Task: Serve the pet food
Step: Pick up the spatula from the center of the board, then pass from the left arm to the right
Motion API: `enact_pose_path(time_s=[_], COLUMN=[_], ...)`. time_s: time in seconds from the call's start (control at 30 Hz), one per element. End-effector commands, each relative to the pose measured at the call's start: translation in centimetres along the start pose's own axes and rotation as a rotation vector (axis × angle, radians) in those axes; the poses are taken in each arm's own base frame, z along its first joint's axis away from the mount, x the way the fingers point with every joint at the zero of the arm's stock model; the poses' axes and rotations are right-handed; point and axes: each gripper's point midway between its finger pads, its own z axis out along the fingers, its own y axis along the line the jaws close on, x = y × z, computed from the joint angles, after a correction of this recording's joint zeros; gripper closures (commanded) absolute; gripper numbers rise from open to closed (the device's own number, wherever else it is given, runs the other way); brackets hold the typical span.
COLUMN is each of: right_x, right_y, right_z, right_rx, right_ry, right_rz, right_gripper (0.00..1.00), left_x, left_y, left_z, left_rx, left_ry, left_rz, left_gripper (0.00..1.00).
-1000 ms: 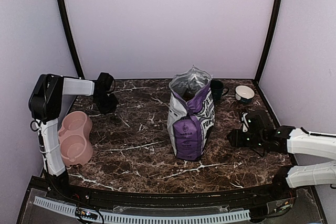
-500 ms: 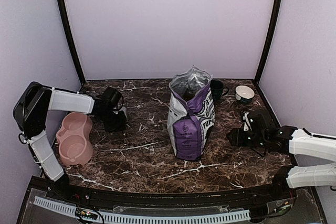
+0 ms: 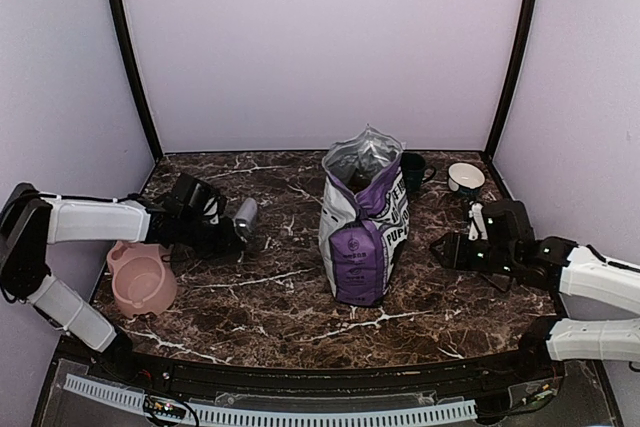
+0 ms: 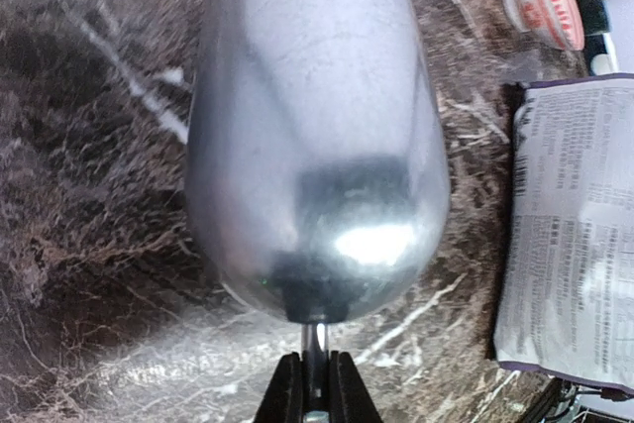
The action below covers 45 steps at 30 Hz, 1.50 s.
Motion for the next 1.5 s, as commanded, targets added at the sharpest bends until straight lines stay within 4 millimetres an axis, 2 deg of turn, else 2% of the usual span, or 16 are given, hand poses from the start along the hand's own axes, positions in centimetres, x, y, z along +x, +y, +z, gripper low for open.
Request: enact_pose_path(time_s=[0.0, 0.2, 0.3, 0.43, 0.73, 0.9, 1.03, 1.17, 1.23, 1.47], right_x=[-3.4, -6.4, -7.9, -9.4, -10.8, -11.0, -11.1, -11.4, -12.2, -13.1], right_y=[2.5, 4.5, 6.1, 9.7, 17.8, 23.2, 26.6, 29.1, 30.2, 32.7], right_z=[-1.7, -4.3, -5.7, -7.8, -12.1, -14.1, -13.8, -13.5, -13.7, -13.6], right_rx=[-0.096, -0.163, -0.236, -0.418, -0.736, -0.874, -0.932, -0.972, -0.986, -1.038], right_ry=[-0.098, -0.188, -0.231, -0.281, -0.31, -0.32, -0.313, -0.321, -0.346, -0.376], right_rz=[0.007, -0.041, -0.065, -0.099, -0.23, -0.346, -0.418, -0.451, -0.45, -0.457], right_gripper=[0.43, 0.42, 0.42, 0.41, 0.4, 0.41, 0.44, 0.47, 0.49, 0.52], left_x=[-2.1, -3.1, -3.4, -3.4, -2.6, -0.5, 0.3, 0.9, 1.1, 1.7], left_y=[-4.4, -7.8, -9.4, -11.7, -18.5, -22.3, -24.2, -25.9, -26.6, -28.7], left_z=[-3.5, -7.4, -9.3, -11.7, -17.5, -19.7, -21.2, -22.6, -22.8, -22.6], left_rx=[0.165, 0.296, 0.358, 0.447, 0.661, 0.78, 0.828, 0.893, 0.916, 0.96], left_ry=[-0.114, -0.198, -0.233, -0.265, -0.327, -0.306, -0.318, -0.338, -0.34, -0.349], left_rz=[0.139, 0.231, 0.272, 0.33, 0.517, 0.621, 0.663, 0.677, 0.681, 0.682], left_gripper=[1.0, 1.0, 1.0, 1.0, 1.0, 1.0, 1.0, 1.0, 1.0, 1.0])
